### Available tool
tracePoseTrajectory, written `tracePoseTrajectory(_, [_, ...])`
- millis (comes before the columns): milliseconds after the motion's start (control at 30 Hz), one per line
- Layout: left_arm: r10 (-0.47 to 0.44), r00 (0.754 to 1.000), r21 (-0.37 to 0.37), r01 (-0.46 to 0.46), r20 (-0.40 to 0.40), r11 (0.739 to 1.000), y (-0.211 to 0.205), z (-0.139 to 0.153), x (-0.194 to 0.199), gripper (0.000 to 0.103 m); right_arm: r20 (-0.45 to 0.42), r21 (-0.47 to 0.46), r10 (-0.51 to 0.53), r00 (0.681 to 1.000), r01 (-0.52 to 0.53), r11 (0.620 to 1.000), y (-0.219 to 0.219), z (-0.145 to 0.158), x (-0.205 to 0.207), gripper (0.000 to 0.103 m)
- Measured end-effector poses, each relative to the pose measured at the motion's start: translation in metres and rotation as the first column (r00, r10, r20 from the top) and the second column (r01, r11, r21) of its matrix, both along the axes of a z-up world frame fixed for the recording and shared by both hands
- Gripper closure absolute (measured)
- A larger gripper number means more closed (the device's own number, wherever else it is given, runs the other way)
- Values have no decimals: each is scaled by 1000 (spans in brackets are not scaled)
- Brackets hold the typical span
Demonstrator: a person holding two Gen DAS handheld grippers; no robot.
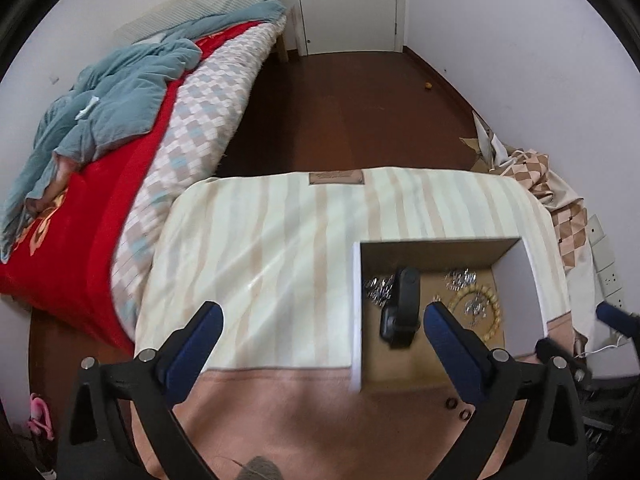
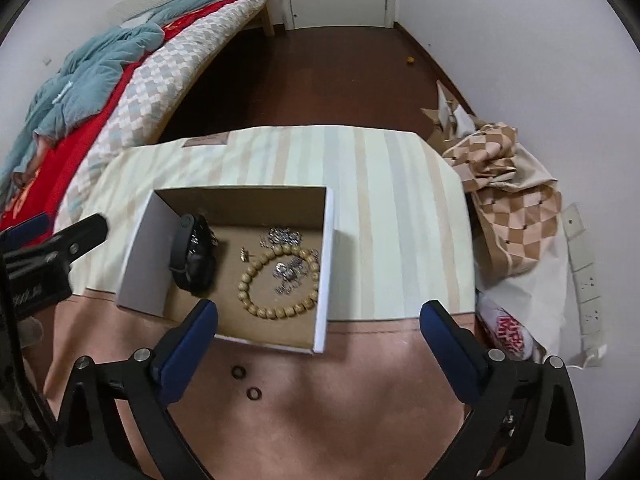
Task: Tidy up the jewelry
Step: 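Lift both open tools out of the white box, then lower the right tool onto a small black ring and grasp it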
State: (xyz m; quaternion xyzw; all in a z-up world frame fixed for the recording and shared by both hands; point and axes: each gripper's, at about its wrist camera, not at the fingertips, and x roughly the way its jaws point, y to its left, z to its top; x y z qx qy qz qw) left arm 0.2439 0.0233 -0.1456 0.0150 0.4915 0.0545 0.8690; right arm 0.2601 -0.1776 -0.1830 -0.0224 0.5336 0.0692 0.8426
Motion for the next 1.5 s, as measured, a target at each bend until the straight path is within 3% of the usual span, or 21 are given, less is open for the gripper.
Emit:
tracePoseTrajectory(233, [15,1000,7,-15,6,1000,1,7,-36,0,54,-50,-27,998,29,998,-1,20,-24,1])
tracePoseTrajectory(400, [17,998,27,-19,65,999,-2,28,-64,0,115,-68,-24,993,32,997,2,47,-48,1])
tracePoseTrajectory(733, [21,988,5,-22,154,1000,-3,70,-108,0,220,-40,-24,975,34,999,7,101,-99,1])
tracePoseTrajectory(933, [40,983,2,-41,182,999,-2,75,-122,0,236,-4,-33,971,35,999,8,112,-115,1])
tracePoseTrajectory(1033, [59,985,26,-64,160,998,0,59,-123,0,200,22,-33,979,30,999,6,95,-115,1])
tracePoseTrajectory(1233, [98,994,81,-102,50,991,9,-3,-117,0,112,23,-37,993,35,999,6,20,-106,1])
tracePoseTrajectory(1300, [108,994,82,-107,-3,991,14,-27,-113,0,82,37,-19,996,16,999,9,-4,-103,7])
tracePoseTrajectory(1367, [131,990,92,-126,-56,988,20,-50,-109,0,39,64,3,999,-5,998,15,-30,-98,27])
tracePoseTrajectory(1500, [148,981,98,-136,-125,986,26,-80,-106,0,15,69,52,999,-53,996,32,-65,-95,36])
